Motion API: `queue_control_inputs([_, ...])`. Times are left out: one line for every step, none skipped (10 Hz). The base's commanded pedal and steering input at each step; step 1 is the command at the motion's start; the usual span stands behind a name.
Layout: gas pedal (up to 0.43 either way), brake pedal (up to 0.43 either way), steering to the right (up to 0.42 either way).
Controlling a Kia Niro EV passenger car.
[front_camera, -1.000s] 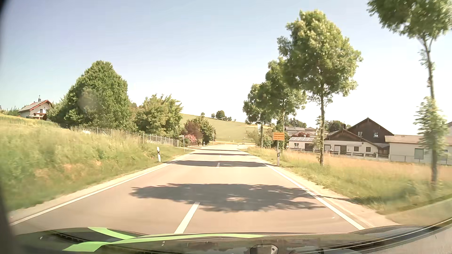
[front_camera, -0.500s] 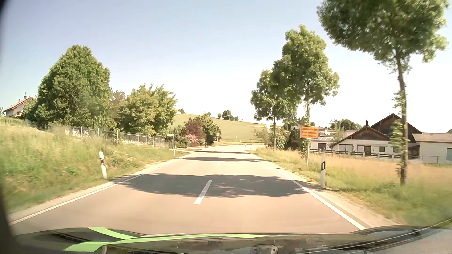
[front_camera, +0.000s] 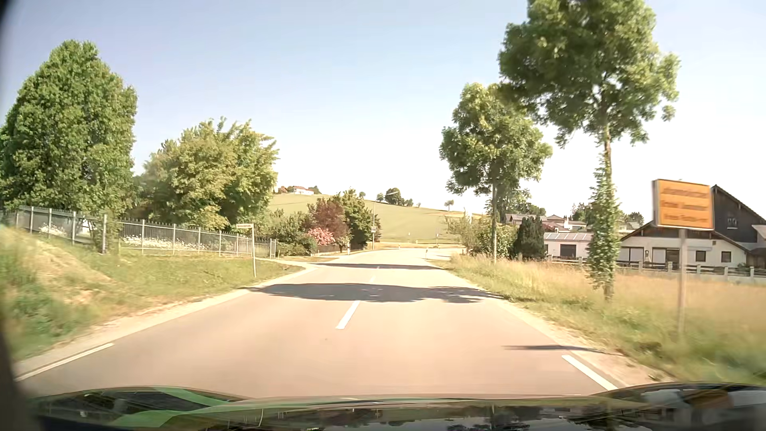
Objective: Follow the waypoints while adhering to traffic rules and regulations
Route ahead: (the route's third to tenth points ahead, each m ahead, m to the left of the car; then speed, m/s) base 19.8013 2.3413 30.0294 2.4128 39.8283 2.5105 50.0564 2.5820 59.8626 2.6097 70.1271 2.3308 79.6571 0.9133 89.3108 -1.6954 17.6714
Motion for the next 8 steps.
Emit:
queue_control_inputs([0.177,0.0,-0.011])
queue_control_inputs([0.177,0.0,-0.011])
queue_control_inputs([0.177,0.0,-0.01])
queue_control_inputs([0.177,0.0,-0.009])
queue_control_inputs([0.177,0.0,-0.008])
queue_control_inputs([0.169,0.0,-0.007])
queue_control_inputs([0.138,0.0,-0.006])
queue_control_inputs([0.118,0.0,-0.006])
